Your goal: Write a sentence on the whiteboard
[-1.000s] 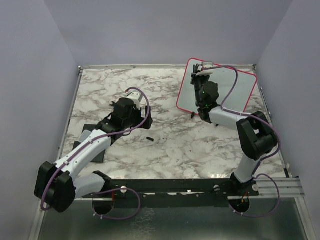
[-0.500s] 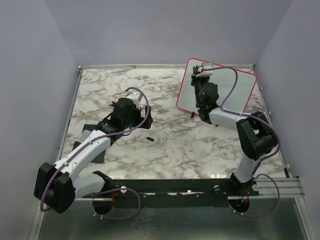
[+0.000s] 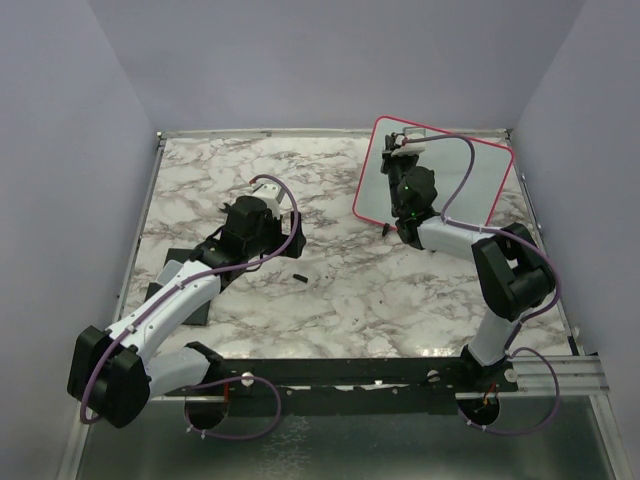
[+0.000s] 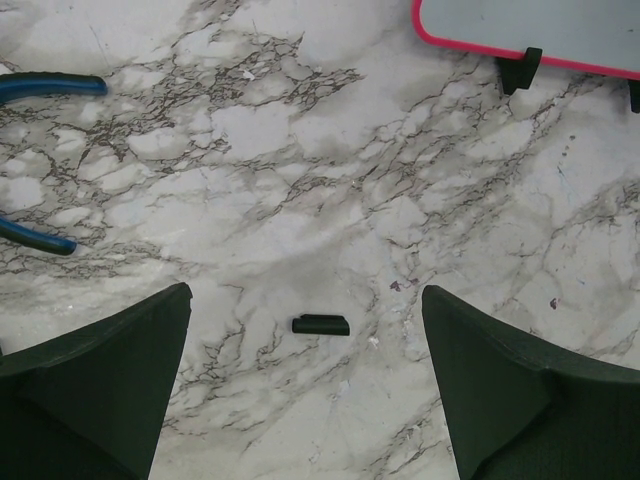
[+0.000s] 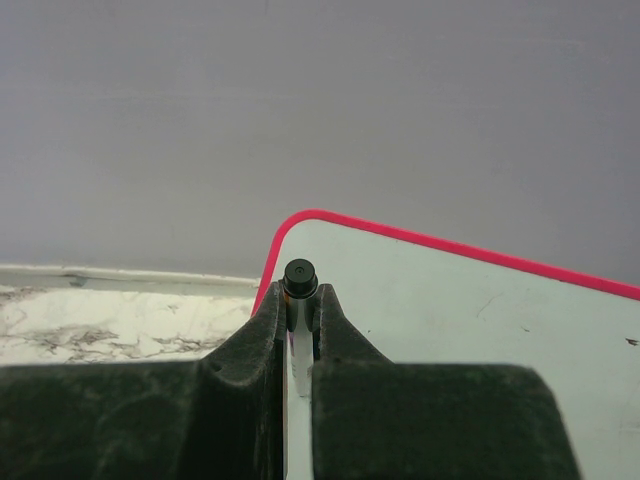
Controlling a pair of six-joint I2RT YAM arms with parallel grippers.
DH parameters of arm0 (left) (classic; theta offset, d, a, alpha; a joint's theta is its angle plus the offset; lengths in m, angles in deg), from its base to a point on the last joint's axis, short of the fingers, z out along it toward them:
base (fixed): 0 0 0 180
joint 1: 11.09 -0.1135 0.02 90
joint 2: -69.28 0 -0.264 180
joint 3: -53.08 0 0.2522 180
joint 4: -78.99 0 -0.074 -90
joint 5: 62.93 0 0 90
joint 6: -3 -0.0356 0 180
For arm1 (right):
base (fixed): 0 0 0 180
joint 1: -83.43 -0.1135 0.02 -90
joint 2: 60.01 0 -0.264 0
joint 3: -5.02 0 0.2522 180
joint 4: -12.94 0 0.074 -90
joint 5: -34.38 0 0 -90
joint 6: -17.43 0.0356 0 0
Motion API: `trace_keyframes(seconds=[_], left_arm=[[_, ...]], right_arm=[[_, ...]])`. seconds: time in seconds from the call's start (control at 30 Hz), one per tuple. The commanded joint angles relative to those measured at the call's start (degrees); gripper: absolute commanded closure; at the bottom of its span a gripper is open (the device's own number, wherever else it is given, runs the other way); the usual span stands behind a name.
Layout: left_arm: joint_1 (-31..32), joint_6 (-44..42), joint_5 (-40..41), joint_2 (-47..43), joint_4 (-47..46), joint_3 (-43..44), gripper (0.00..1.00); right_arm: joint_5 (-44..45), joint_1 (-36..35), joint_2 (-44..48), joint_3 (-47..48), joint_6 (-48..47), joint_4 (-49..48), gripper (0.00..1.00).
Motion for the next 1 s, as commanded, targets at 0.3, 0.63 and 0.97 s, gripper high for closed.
trace_keyframes(seconds=[0.3,0.63,0.97], left_arm=[[-0.3,-0.4,-1.4,-1.3,-0.9,-0.9,0.01],[-0.3,-0.4,-1.5,-1.5,-0.9,-0.9,0.01],[-0.3,-0.4,-1.7,-1.7,-1.0,-1.0,0.01]], right_arm=[[2.6,-0.6,1.9,-2.5,-0.8,-1.8,0.99],[3.7,-0.7,3.1,-3.8,-1.6,-2.9,0.99],[3.6,-0.7,3.6,-4.2,-1.8,-2.7,0.99]])
